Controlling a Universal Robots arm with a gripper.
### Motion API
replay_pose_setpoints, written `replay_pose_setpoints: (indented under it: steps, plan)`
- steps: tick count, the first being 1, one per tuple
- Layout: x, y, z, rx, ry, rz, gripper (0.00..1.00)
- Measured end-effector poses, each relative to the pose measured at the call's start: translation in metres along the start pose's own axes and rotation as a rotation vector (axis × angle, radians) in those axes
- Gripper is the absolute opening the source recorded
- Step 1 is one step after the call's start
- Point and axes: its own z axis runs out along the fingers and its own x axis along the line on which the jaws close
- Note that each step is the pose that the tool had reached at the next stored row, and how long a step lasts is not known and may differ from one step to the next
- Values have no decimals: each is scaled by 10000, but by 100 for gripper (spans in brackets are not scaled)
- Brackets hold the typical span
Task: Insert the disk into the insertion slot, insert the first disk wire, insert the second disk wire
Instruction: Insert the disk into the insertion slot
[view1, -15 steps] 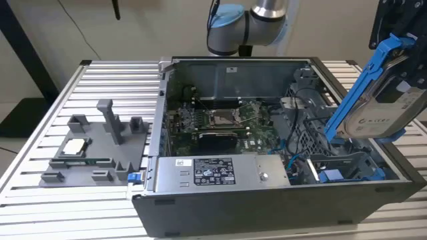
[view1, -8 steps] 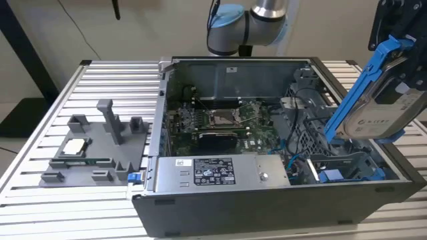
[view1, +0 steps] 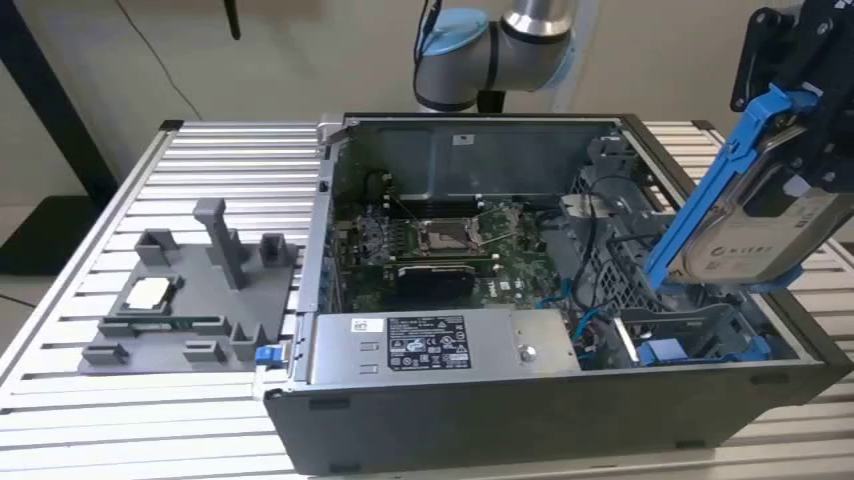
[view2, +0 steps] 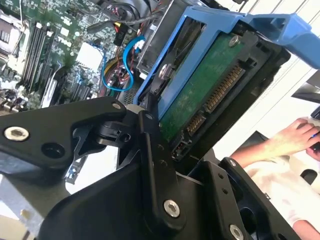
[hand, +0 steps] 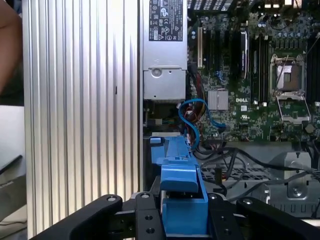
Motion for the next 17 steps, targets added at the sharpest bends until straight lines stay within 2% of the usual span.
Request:
replay_pose_setpoints:
  steps: [8,17]
  plan:
    - [4,-6,129,0,0,-1,33]
    - [4,-8,197,0,-1,-1,33]
